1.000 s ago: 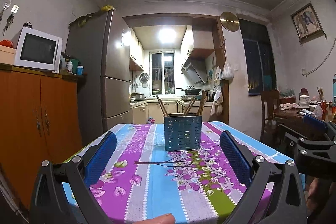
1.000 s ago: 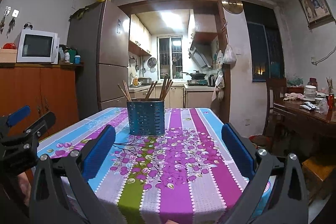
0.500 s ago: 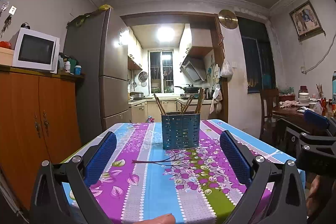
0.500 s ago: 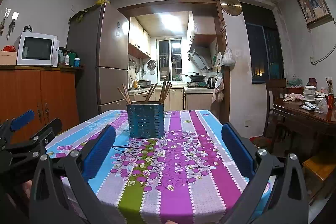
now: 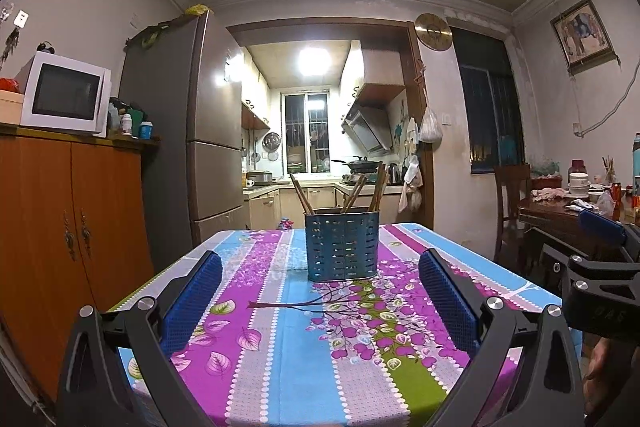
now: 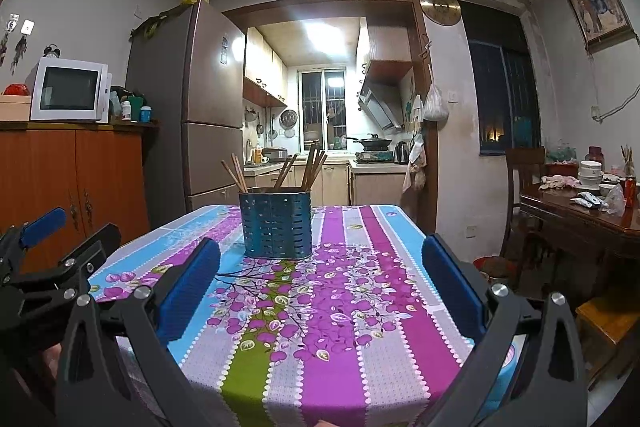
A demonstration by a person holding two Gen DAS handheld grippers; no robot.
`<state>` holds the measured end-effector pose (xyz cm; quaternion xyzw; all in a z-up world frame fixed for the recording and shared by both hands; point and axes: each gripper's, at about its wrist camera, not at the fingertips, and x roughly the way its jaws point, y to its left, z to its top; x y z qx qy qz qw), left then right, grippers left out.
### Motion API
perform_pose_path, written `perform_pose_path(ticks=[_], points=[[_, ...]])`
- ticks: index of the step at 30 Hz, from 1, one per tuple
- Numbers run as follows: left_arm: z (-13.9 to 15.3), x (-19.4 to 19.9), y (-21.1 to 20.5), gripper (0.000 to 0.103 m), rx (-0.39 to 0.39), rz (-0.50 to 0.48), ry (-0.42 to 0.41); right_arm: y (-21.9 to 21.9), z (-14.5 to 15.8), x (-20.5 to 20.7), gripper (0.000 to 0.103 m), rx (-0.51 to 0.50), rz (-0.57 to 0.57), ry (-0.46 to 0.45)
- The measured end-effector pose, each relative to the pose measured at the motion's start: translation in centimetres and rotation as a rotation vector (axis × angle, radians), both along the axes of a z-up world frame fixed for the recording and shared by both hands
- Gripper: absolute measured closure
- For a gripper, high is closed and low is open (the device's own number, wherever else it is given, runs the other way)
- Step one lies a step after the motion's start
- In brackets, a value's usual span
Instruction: Organize utensils
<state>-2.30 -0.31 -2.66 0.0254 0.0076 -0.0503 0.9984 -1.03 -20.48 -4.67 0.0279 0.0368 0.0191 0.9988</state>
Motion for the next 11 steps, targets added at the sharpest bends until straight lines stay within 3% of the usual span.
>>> perform_pose_path(ticks=[6,11], points=[[-0.3,1.5,0.1,0.005,-0.013,-0.009,0.062,-0.2,-0.1,0.2,0.005,-0.001,-0.004,0.005],[-0.3,1.8,0.3,0.005,-0.013,0.006,0.066,-0.2,-0.1,0.5,0.005,-0.006,-0.005,0.012]])
